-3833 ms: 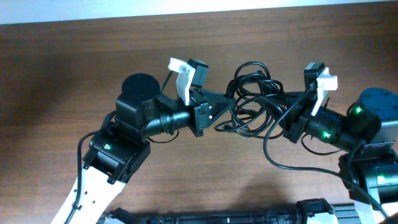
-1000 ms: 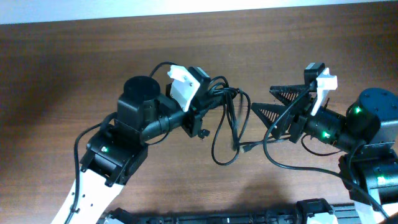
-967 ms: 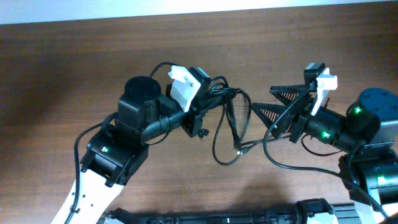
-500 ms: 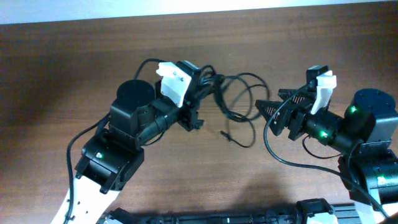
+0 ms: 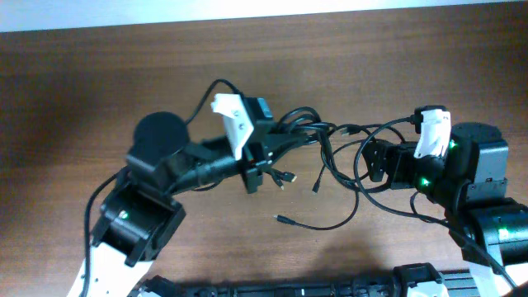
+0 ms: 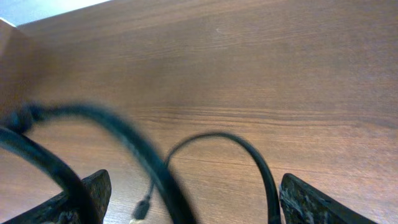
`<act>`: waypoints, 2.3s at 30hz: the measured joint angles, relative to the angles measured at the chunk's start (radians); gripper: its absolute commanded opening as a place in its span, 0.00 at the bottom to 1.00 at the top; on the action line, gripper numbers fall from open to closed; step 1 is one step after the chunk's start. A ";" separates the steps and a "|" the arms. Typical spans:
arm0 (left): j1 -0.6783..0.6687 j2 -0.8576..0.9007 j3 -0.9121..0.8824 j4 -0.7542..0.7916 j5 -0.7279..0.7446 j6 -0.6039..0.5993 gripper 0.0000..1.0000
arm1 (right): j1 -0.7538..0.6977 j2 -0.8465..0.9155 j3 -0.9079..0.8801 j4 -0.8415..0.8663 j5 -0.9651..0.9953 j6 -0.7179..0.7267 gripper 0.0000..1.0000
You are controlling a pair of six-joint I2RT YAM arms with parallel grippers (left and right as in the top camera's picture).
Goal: Untangle cables
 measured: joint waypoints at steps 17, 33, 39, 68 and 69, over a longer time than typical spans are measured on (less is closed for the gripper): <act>0.107 -0.061 0.000 -0.241 -0.057 -0.003 0.00 | 0.000 0.000 0.000 0.174 -0.343 -0.219 0.88; -0.030 0.079 0.000 -0.128 0.080 0.001 0.00 | 0.000 0.000 0.000 0.356 -0.768 -0.501 0.63; -0.083 0.129 0.000 -0.066 0.106 0.000 0.00 | 0.000 0.000 0.000 0.355 -0.776 -0.508 0.04; -0.072 0.147 0.000 0.020 0.000 -0.471 0.99 | 0.000 0.001 0.000 0.426 -0.401 0.004 0.04; -0.072 0.161 0.000 0.024 -0.001 -0.483 0.99 | 0.000 0.001 0.000 0.426 -0.417 0.004 0.04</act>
